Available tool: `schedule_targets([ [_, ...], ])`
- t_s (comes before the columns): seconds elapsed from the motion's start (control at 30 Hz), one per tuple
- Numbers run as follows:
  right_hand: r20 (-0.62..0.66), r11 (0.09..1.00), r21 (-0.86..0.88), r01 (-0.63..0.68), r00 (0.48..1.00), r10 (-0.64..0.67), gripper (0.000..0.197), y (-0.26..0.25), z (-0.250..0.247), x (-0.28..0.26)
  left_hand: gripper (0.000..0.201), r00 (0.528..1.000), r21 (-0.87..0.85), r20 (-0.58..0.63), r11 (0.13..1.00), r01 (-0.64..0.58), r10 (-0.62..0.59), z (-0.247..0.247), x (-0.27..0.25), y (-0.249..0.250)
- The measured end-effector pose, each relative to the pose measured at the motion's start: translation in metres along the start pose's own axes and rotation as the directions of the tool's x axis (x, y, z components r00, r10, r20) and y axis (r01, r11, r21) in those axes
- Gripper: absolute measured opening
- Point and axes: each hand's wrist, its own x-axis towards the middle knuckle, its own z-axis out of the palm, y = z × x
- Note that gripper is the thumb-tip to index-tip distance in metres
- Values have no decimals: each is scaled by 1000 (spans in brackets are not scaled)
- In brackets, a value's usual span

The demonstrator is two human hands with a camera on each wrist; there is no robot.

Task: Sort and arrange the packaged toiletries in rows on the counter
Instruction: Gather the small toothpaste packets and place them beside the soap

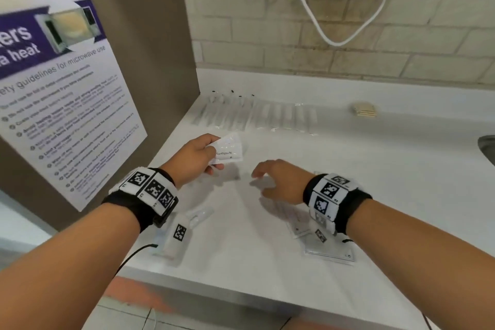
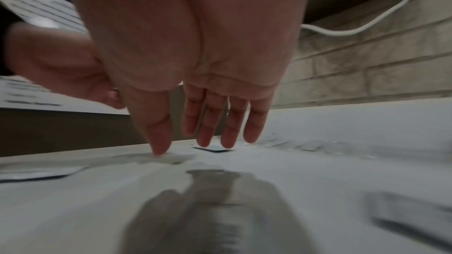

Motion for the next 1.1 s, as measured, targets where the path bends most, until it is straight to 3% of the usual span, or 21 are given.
schedule_targets([
  [0.17, 118, 978, 38, 206, 971, -209, 62, -67, 40, 26, 35, 1000, 16, 19, 1000, -13, 13, -28, -3, -9],
  [0.3, 179, 972, -11, 237, 956, -231, 53, -85, 58, 40, 36, 999, 30, 45, 999, -16, 15, -36, -3, -17],
  [0.47, 79, 996, -8, 85, 993, -84, 30, -72, 51, 38, 36, 997, 25, 76, 1000, -15, 13, -36, -1, -25],
  [0.6, 55, 995, -100, 7, 998, -1, 26, -56, 36, 27, 36, 992, 16, 122, 1000, -21, 18, -27, 5, -26],
  [0.83, -203, 978, -109, -180, 967, 155, 27, -16, -14, -15, 39, 985, 22, 166, 998, -52, 48, -8, 22, -22],
  [0.93, -244, 960, 178, -218, 935, 258, 24, 0, -31, -38, 38, 982, 15, 180, 998, -66, 63, 0, 29, -17],
  [1.0, -260, 879, 437, -189, 909, 325, 17, 7, -37, -49, 37, 975, -20, 203, 996, -84, 86, 12, 32, -11],
  [1.1, -273, 813, 559, -164, 889, 367, 16, 15, -39, -58, 34, 963, -60, 243, 993, -104, 116, 34, 35, 1],
])
